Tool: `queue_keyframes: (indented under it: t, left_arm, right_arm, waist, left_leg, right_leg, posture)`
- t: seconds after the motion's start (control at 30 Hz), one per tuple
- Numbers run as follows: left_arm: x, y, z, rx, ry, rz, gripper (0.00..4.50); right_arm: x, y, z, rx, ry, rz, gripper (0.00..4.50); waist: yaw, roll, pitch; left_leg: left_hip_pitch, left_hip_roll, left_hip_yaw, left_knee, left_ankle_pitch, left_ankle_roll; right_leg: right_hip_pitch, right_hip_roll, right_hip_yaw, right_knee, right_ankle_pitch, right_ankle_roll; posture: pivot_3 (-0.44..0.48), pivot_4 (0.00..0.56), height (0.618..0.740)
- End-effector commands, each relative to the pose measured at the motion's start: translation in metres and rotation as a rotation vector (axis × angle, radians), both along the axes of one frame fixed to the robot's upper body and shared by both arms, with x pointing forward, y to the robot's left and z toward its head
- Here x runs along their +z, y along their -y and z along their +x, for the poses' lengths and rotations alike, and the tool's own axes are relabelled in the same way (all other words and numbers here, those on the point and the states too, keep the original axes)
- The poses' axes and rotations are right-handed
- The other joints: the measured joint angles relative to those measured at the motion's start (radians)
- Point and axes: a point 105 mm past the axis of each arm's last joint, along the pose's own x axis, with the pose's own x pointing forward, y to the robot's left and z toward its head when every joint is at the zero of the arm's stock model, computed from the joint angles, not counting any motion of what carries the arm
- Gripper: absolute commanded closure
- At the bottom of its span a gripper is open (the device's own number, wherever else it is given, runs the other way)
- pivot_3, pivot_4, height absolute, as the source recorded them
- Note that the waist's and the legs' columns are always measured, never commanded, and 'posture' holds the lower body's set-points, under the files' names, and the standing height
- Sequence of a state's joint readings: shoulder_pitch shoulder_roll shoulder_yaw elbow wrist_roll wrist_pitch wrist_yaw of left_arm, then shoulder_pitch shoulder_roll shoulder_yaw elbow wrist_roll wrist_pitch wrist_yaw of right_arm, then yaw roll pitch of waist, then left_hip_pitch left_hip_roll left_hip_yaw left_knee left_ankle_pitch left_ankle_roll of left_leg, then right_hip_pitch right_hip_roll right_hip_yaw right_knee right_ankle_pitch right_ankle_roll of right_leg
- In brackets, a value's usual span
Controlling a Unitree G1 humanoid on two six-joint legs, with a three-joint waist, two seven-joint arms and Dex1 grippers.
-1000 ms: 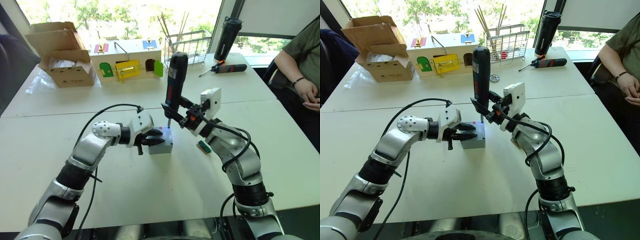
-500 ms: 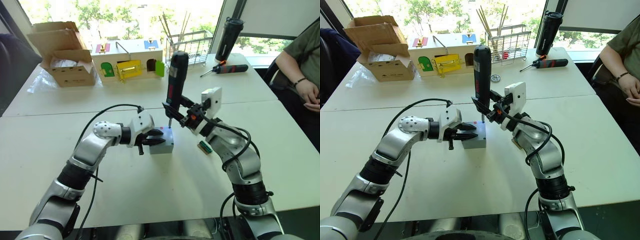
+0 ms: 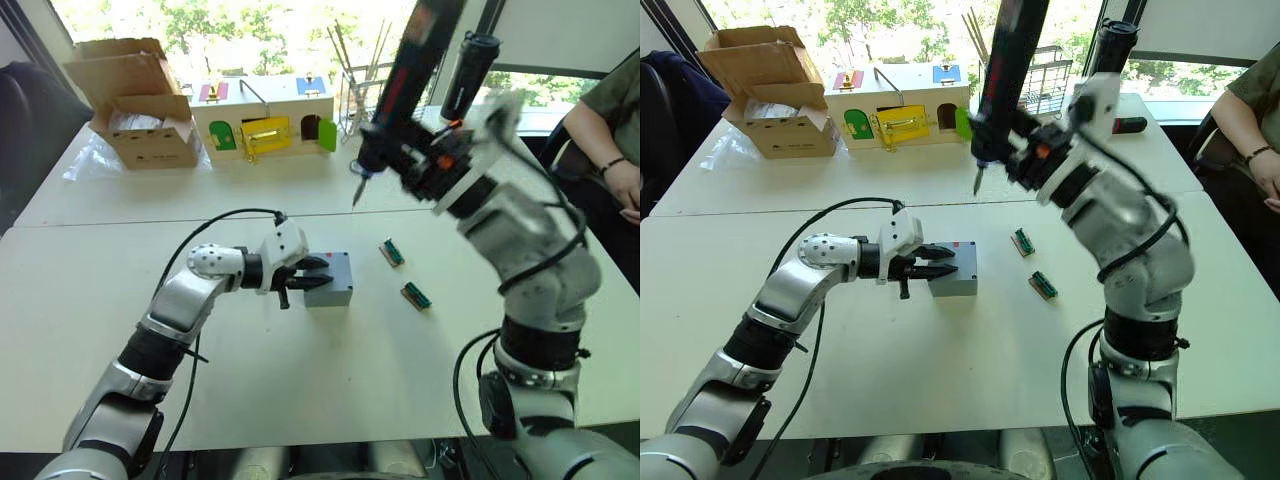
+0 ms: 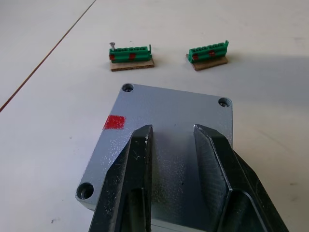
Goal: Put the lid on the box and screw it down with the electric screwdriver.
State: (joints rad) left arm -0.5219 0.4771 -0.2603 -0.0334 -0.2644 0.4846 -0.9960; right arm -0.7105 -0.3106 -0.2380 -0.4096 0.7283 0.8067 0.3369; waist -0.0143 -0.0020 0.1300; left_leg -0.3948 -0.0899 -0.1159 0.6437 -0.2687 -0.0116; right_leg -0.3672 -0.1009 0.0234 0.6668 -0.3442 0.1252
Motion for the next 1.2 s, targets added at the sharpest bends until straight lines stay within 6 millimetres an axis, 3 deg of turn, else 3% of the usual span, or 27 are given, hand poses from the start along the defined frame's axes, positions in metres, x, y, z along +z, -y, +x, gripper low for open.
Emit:
queue_keyframes:
  t: [0.03,0.2,0.33,0.53,0.63,0.7,0.8,0.93,1.03,1.2]
  left_arm:
    - [0.013,-0.007,0.007,0.042,-0.008,-0.038,3.16]
    - [0.034,-0.004,0.009,0.032,0.025,-0.083,3.16]
    - [0.048,0.004,0.003,-0.043,0.103,-0.032,3.16]
    - [0.061,0.019,-0.025,-0.226,0.168,0.021,3.16]
    - [0.061,0.023,-0.035,-0.293,0.186,0.052,3.16]
    - [0.058,0.023,-0.04,-0.322,0.192,0.075,3.16]
    - [0.053,0.023,-0.045,-0.341,0.196,0.096,3.16]
    - [0.051,0.024,-0.046,-0.335,0.205,0.095,3.16]
    - [0.05,0.024,-0.046,-0.321,0.208,0.091,3.16]
    - [0.047,0.02,-0.049,-0.284,0.2,0.083,3.16]
  right_arm:
    - [0.008,0.006,0.001,-0.034,-0.019,0.053,2.74]
    - [0.0,0.024,0.022,-0.255,-0.119,-0.034,2.74]
    - [0.011,0.043,0.021,-0.253,-0.153,-0.084,2.74]
    - [0.004,0.124,0.025,-0.491,-0.378,-0.291,2.74]
    - [-0.027,0.163,0.02,-0.525,-0.674,-0.353,2.74]
    - [-0.047,0.176,0.011,-0.496,-0.806,-0.414,2.74]
    - [-0.063,0.183,0.004,-0.398,-0.934,-0.358,2.74]
    - [-0.098,0.209,0.004,-0.456,-1.121,-0.346,2.74]
    - [-0.122,0.214,0.004,-0.431,-1.204,-0.391,2.74]
    - [-0.141,0.223,0.005,-0.402,-1.273,-0.435,2.74]
  waist:
    - [-0.001,0.0,0.0]
    - [-0.003,0.0,0.001]
    - [-0.004,0.001,0.004]
    - [0.001,0.001,0.007]
    - [0.0,0.001,0.008]
    - [0.0,0.002,0.01]
    - [-0.01,0.004,0.012]
    - [-0.016,0.005,0.014]
    - [-0.009,0.004,0.014]
    - [-0.003,0.006,0.018]
  left_leg:
    - [0.0,0.0,0.0,0.0,0.0,0.0]
    - [-0.015,0.0,0.0,0.003,0.003,-0.005]
    - [-0.023,-0.002,0.001,0.005,0.004,-0.006]
    - [-0.024,-0.002,0.001,0.005,0.004,-0.006]
    - [-0.025,-0.002,0.002,0.005,0.004,-0.006]
    - [-0.025,-0.001,0.003,0.005,0.004,-0.006]
    - [-0.025,0.0,0.004,0.004,0.004,-0.005]
    - [-0.025,0.0,0.006,0.005,0.004,-0.005]
    - [-0.025,0.0,0.006,0.005,0.004,-0.005]
    - [-0.025,0.0,0.006,0.006,0.004,-0.005]
  right_leg:
    - [0.0,0.0,0.0,0.0,0.0,0.0]
    - [-0.013,0.0,0.0,0.005,0.0,0.0]
    - [-0.022,-0.002,0.0,0.01,0.0,0.0]
    - [-0.022,-0.002,-0.001,0.009,0.0,0.0]
    - [-0.022,-0.002,0.0,0.008,0.0,0.0]
    - [-0.022,-0.002,0.0,0.007,0.0,0.0]
    - [-0.022,-0.001,0.0,0.006,0.0,0.0]
    - [-0.022,-0.001,0.0,0.006,0.0,0.0]
    - [-0.022,-0.001,0.0,0.006,0.0,0.0]
    - [-0.022,0.0,0.0,0.006,0.0,0.0]
  posture:
    - [0.0,0.15,0.74]
    - [0.0,0.15,0.74]
    - [0.0,0.15,0.74]
    - [0.0,0.15,0.74]
    - [0.0,0.15,0.74]
    - [0.0,0.15,0.74]
    - [0.0,0.15,0.74]
    - [0.0,0.15,0.74]
    - [0.0,0.15,0.74]
    - [0.0,0.15,0.74]
